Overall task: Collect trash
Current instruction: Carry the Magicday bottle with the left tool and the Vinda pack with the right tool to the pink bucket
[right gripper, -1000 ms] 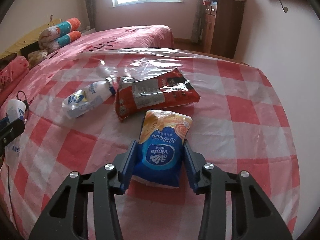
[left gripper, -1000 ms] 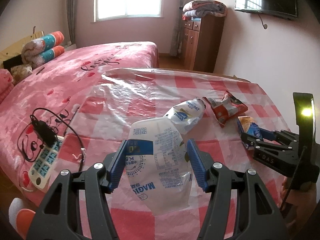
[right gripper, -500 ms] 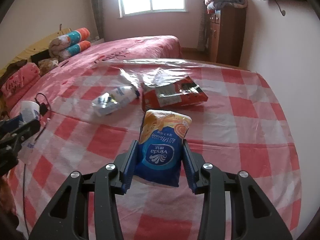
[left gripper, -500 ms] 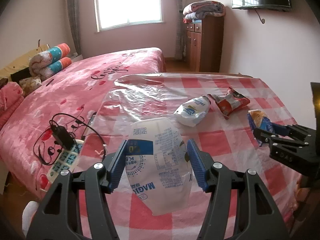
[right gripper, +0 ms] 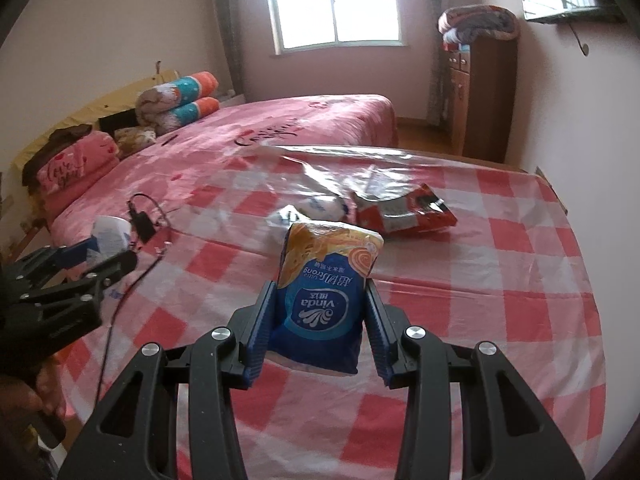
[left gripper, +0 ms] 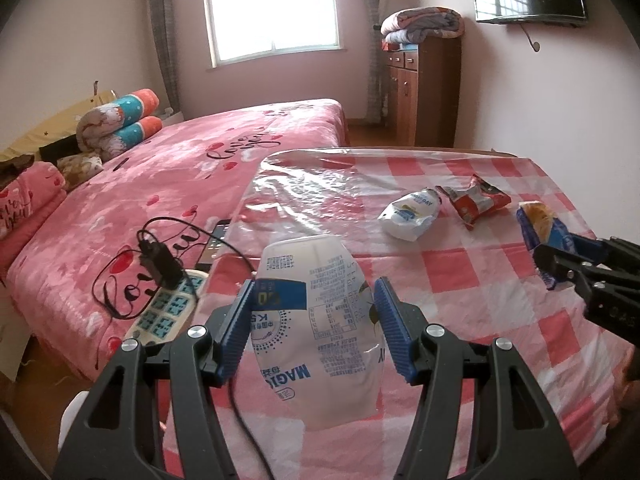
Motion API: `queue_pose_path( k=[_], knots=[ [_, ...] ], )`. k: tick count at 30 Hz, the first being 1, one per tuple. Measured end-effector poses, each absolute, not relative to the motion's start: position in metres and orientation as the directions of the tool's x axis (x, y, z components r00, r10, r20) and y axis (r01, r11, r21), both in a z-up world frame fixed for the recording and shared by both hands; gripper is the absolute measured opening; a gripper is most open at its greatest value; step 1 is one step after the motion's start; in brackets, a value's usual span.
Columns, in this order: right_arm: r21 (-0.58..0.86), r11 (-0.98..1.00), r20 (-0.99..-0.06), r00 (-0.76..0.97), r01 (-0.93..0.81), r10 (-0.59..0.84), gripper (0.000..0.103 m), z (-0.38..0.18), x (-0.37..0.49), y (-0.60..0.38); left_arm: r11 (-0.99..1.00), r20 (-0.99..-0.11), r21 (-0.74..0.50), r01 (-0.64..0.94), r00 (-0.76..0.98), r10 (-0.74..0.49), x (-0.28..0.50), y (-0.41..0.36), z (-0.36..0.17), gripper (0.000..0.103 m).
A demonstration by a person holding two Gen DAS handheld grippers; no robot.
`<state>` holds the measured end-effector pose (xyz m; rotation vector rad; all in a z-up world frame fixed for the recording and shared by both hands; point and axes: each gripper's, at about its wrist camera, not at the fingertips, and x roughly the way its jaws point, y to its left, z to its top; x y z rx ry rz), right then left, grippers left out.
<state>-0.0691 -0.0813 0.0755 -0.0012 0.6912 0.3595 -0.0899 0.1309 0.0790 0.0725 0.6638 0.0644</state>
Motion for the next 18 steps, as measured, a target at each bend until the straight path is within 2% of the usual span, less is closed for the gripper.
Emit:
queue_pose_path(
  k=[18],
  knots=[
    [0.094, 0.848, -0.605, 0.646, -0.522, 0.465, 0.044, 0.097, -0.120, -0.003, 0.986, -0.595, 0.115, -0.118, 0.787, 0.164, -0.126, 0.172, 0.085, 0.061]
  ],
)
